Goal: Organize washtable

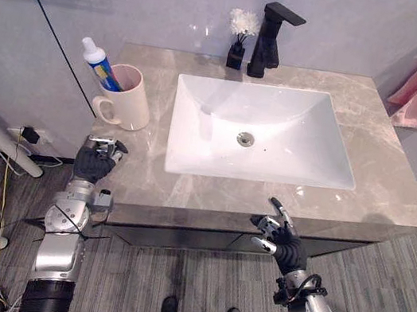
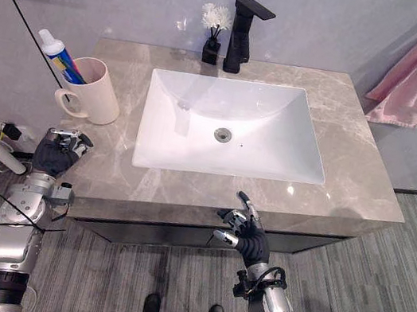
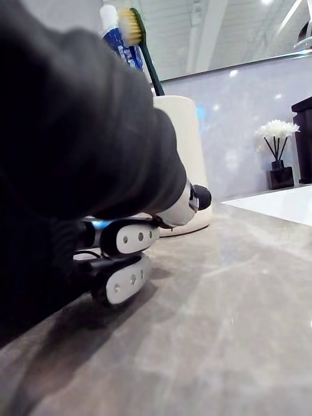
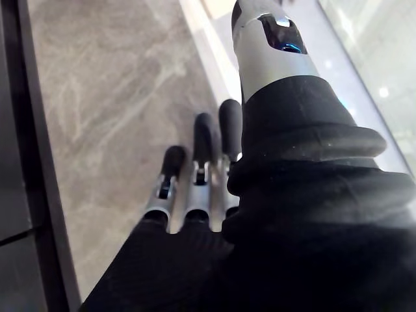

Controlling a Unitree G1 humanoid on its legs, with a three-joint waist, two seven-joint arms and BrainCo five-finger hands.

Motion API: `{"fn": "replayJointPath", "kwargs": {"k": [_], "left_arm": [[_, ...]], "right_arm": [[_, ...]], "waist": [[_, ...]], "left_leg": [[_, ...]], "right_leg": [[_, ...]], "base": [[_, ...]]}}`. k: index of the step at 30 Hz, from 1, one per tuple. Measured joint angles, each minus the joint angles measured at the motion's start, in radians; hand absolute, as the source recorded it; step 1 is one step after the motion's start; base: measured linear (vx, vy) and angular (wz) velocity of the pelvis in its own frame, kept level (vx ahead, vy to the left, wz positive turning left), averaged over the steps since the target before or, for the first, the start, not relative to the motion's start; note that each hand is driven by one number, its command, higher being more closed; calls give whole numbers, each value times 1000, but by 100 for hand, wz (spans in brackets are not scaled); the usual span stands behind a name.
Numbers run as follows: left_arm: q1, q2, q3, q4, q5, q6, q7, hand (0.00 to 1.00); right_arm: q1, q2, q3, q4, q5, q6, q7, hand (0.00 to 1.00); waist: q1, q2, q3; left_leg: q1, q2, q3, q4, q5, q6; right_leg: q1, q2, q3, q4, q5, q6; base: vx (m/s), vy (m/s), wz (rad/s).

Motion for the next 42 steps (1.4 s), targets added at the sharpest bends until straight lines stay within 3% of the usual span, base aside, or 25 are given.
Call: {"fn": "replayJointPath", "kwargs": {"k": [19,22,42], "left_arm": [[-113,109,44,101,7,8,37,100],[-126,128,61,103,6,8,42,100],[-231,153,67,131,6,6,84,100]], "right_arm": [[-5,0,-8,-3,0,-16,-8,0],[5,-1,-9,22,-2,8,-28,0],[14,-2,-8,19,-28,14,-28,0]], "waist": [[2,-15,-5],[2,-24,0],[-1,-32,49]], "left_leg": [[-51,7,34,10,-2,1],[-64,11,42,14,-2,1],[-98,17,44,34,-9,-1]], "right_leg": [[-55,8,40,-2,19,-5],[-69,12,43,-4,26,-9],[-94,15,43,-4,30,-12]], "base": [[0,-3,-5],[-18,-5,-8],[0,0,0]]}}
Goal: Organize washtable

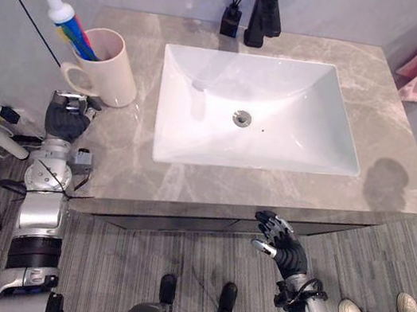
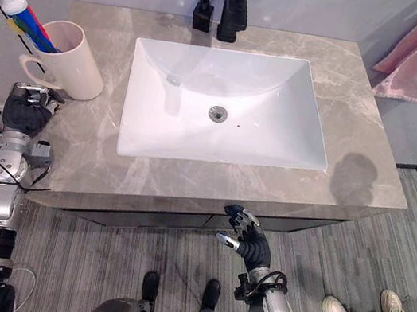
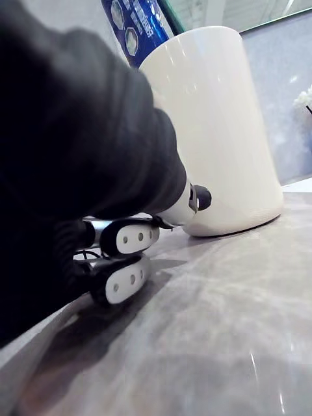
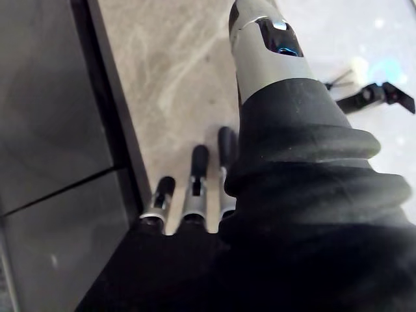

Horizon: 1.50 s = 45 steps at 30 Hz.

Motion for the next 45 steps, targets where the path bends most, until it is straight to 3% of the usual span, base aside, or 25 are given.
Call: {"fn": "replayJointPath", "kwargs": {"k": [9,16,30,39,45], "left_arm": [[-66,3,-47,35,0,0,6,100],[-113,74,-78,59,-8,-1,23,100],[-157,109,-89,128,-31,-1,27,100],[29,7,-89,-50,-43,-7,-29,100],[99,-29,-93,-52,-60,-6,-49,100]], "right_arm": [[0,0,2,-1,-1,0,0,0],[-4,-1,10,-1,-1,-1,-1,0],[-1,0,17,-1,1,-1,-3,0],[5,2,29,0,1,7,-2,0],[22,-2,29,2,0,9,0,0]], "waist": [[-2,-1,2],[-1,-19,18],[-3,-26,20],[-1,-20,17],[-1,17,-19]], "left_leg": [[-15,2,12,11,-3,3],[-60,8,19,55,-15,-6],[-80,22,23,112,-37,-15],[-34,19,5,101,-38,-13],[-4,14,-9,70,-24,-10]], "right_leg": [[-11,2,0,-16,31,-7],[-29,4,3,-35,40,-13],[-26,12,5,-37,41,-15],[19,12,-24,-25,22,-32],[28,8,-38,2,0,-29]], "base": [[2,7,-4],[-6,-14,-2],[-15,-10,-2],[1,4,4],[8,7,7]]}}
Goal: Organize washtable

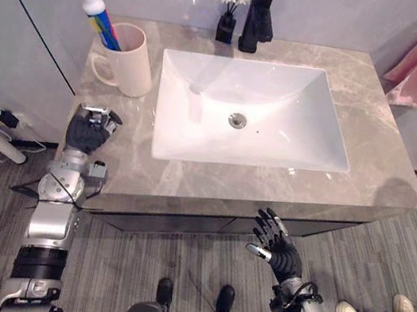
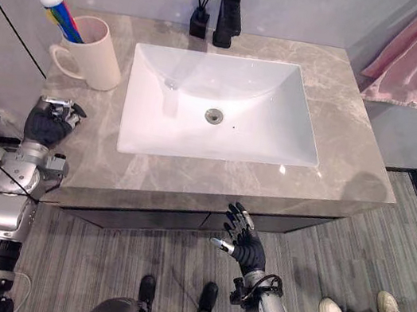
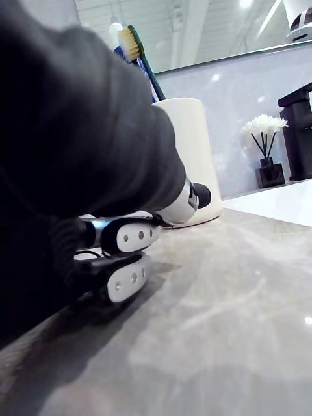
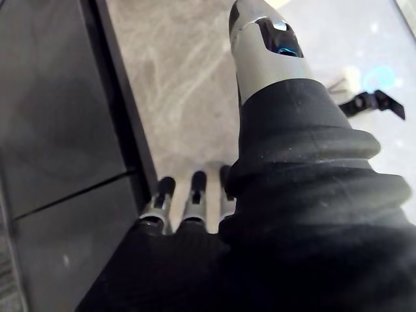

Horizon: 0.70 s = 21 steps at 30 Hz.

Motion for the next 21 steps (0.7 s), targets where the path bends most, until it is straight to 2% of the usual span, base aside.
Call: {"fn": "replayJointPath", "kwargs": {"k": [4,13,21], "left_arm": [[23,-14,-26,0,-7,1,-19,100],[25,-41,-66,0,-8,1,-19,100],[7,-48,-114,14,-17,1,-17,100]], "right_arm": [[2,-3,1,13,0,17,0,0],[-2,-2,17,23,0,17,1,0],[-3,-4,15,23,0,17,-2,0]], "waist": [[-5,7,-20],[-23,21,-50],[-25,21,-52]], "left_leg": [[16,-2,-13,-8,5,-1],[31,-10,-16,-40,20,-3],[27,-11,11,-50,20,-4]], "right_leg": [[18,0,-16,-13,2,3],[22,-5,-18,-15,2,3],[9,-7,9,-35,15,20]], "base": [[14,3,9],[-9,9,0],[13,14,-9]]}}
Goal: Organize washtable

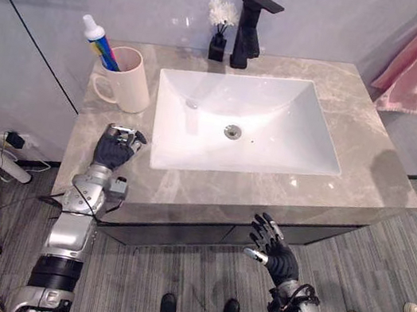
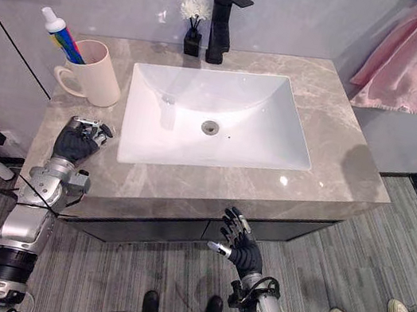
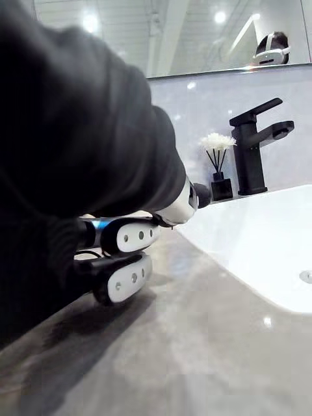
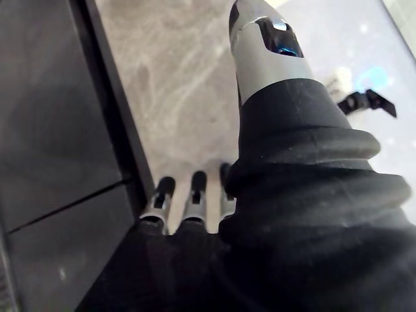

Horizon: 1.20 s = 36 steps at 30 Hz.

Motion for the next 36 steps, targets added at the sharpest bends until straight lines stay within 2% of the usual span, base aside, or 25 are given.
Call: {"fn": "replayJointPath", "kwargs": {"k": [10,17,20,36], "left_arm": [[-173,79,-30,111,-21,1,27,100],[-268,167,-27,185,-35,3,50,100],[-301,206,-25,199,-42,4,62,100],[-418,254,-13,226,-61,-9,65,100]], "right_arm": [[-21,-6,-1,21,-1,-2,-38,0],[-30,-7,-1,21,-1,-12,-39,0],[-36,-10,0,21,-1,-21,-39,0],[-43,-11,2,14,-1,-36,-37,0]], "waist": [[-2,-8,2],[-1,-41,25],[-1,-44,46],[0,-49,116]], "left_leg": [[-74,0,18,22,-1,1],[-112,4,19,49,-6,-3],[-126,4,20,59,-5,-2],[-188,23,19,138,-35,0]], "right_leg": [[-68,-1,31,-4,24,4],[-99,-3,32,-5,34,-1],[-110,-3,32,-4,40,-1],[-136,3,30,-4,47,-9]], "base": [[4,1,-7],[-46,-3,0],[-10,-3,0],[-1,0,0]]}}
